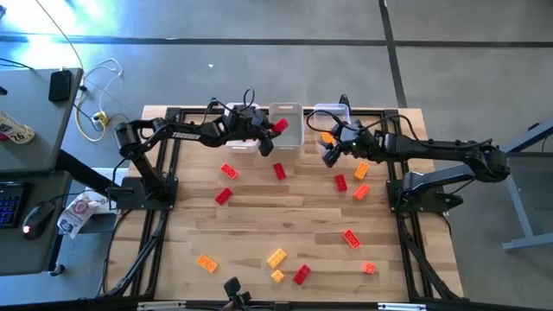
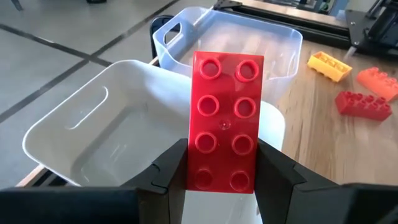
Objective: Sort & place blocks by color
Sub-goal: Put the red game piece into the gray bin
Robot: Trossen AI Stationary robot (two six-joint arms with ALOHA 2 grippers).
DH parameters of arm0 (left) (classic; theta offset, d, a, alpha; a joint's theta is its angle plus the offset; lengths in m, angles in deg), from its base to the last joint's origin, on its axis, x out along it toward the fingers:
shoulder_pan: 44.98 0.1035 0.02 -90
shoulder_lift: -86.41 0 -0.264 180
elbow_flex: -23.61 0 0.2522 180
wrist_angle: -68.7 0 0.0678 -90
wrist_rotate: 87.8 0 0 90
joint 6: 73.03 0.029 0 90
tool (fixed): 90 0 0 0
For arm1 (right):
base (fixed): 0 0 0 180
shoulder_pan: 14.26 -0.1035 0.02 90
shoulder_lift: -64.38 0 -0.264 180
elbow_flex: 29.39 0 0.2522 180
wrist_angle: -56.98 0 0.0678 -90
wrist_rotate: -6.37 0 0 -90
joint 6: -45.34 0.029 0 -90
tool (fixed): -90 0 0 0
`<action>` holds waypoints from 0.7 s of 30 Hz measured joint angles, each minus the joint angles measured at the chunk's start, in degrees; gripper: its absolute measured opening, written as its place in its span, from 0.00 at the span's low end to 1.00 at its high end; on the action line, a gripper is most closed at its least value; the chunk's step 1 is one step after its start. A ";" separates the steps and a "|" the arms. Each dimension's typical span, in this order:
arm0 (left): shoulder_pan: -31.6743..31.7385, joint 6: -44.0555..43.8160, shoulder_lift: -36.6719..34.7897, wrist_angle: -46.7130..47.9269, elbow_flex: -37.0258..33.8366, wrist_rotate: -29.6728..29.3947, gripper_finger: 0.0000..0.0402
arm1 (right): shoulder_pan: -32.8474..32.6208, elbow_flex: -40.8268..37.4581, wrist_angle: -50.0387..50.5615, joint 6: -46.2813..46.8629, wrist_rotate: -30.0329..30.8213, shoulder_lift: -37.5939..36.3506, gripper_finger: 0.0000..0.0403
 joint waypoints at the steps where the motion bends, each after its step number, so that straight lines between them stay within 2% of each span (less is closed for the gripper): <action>1: 0.01 0.00 0.00 -0.03 0.00 0.00 0.30 | 0.00 0.00 0.43 1.24 0.00 0.00 0.52; 13: 0.28 0.02 0.00 0.01 0.00 0.02 0.33 | -1.75 0.00 11.29 19.18 1.08 0.00 0.52; 21: 0.28 -1.56 -0.02 1.03 0.00 2.55 0.33 | -4.31 -0.01 12.40 21.27 4.72 0.00 0.52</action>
